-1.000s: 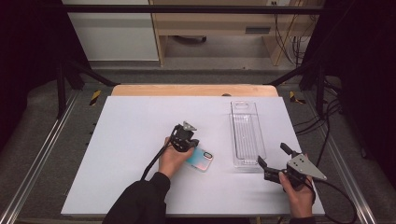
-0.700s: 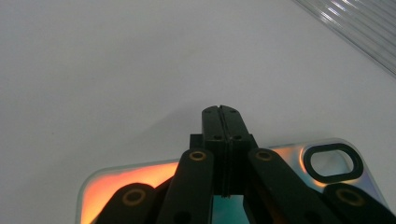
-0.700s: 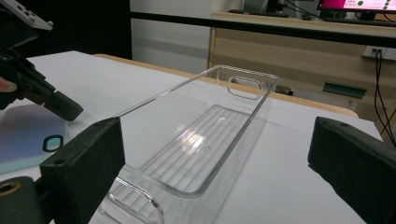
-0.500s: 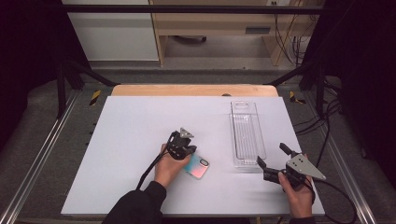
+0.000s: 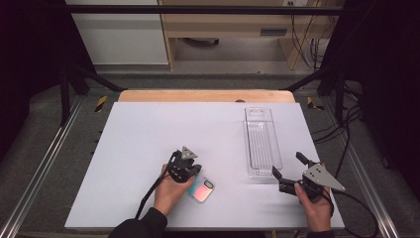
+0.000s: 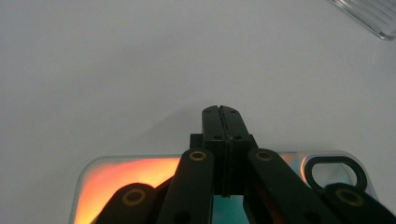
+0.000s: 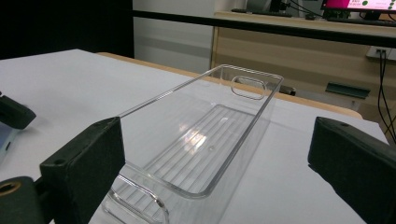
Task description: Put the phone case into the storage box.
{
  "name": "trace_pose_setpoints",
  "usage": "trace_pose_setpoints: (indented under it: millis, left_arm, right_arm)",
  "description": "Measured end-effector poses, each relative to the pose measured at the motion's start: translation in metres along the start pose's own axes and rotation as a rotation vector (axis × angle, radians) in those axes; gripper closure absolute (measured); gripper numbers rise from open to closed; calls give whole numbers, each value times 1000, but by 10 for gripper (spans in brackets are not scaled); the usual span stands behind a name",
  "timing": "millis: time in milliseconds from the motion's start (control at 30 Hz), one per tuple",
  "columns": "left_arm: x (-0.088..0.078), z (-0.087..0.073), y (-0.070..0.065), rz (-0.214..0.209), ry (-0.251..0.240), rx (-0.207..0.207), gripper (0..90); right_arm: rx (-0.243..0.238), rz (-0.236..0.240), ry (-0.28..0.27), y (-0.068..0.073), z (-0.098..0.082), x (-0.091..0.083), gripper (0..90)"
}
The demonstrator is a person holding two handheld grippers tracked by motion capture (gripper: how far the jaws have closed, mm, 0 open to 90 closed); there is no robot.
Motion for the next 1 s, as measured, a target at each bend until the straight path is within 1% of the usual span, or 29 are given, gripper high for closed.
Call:
trace_pose_setpoints:
  millis: [33,100,167,233,267,300,333,367,400,433,467,533,633,667,700,767,800,833,867,900,933,967,1000]
  left_arm:
    - [-3,-3,-1,5,-2,5,900]
    - [-4,-5,-2,9,-4,8,900]
    - [-6,-7,-2,19,-19,11,900]
    - [-9,-4,-1,31,-56,18,900]
    - [-9,-4,-1,31,-56,18,900]
    - [-14,-1,-1,33,-96,20,900]
    - [-17,1,0,37,-119,22,900]
    - [-17,1,0,37,-119,22,900]
    - [-25,2,2,43,-155,24,900]
    - [-25,2,2,43,-155,24,900]
    - [-34,3,5,44,-196,17,900]
    - [-45,3,9,53,-236,9,900]
    - [-62,1,18,73,-293,5,900]
    - [-62,1,18,73,-293,5,899]
    - [-72,-3,25,85,-324,0,895]
    - [-80,-7,31,89,-359,-7,867]
    - [-80,-7,31,89,-359,-7,850]
    - [-84,-9,34,96,-374,-12,850]
    - [-88,-14,41,115,-372,-11,774]
    - [-88,-14,41,115,-372,-11,715]
    - [-94,-17,47,133,-400,-16,652]
    - [-94,-17,47,133,-400,-16,606]
    - [-96,-19,49,135,-412,-27,557]
  right_arm:
    - [12,5,-3,1,0,0,43]
    - [12,3,-4,1,0,0,43]
    - [6,-7,-12,0,1,0,40]
    - [9,-13,-17,0,3,0,32]
    - [16,-19,-16,0,3,-1,30]
    - [14,-27,-20,-1,4,-1,25]
    - [21,-38,-19,0,5,-2,20]
    - [21,-38,-19,0,5,-2,20]
    - [21,-56,-23,0,8,-3,22]
    - [21,-56,-23,0,8,-3,22]
    - [11,-68,-25,1,10,-4,22]
    - [15,-64,-28,4,12,-6,30]
    - [32,-45,-13,9,16,-10,39]
    - [43,-33,-8,12,18,-10,41]
    - [43,-25,-2,14,19,-11,42]
    - [41,-11,8,20,21,-11,42]
    - [46,-2,13,23,22,-11,43]
    - [46,-2,13,23,22,-11,43]
    - [50,30,27,30,24,-10,46]
    - [50,30,27,30,24,-10,46]
    - [46,41,39,37,28,-10,47]
    - [48,42,46,40,30,-9,47]
    - [43,38,55,42,32,-8,46]
Point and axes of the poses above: each handheld gripper's, and its own axes: x roughly forward along the jaws, z roughly out of its top, y roughly to its left, the point moved 9 cm from there along x, roughly forward along the jaws, and after that the axes turned 3 degrees about y, right-handed, at the moved point
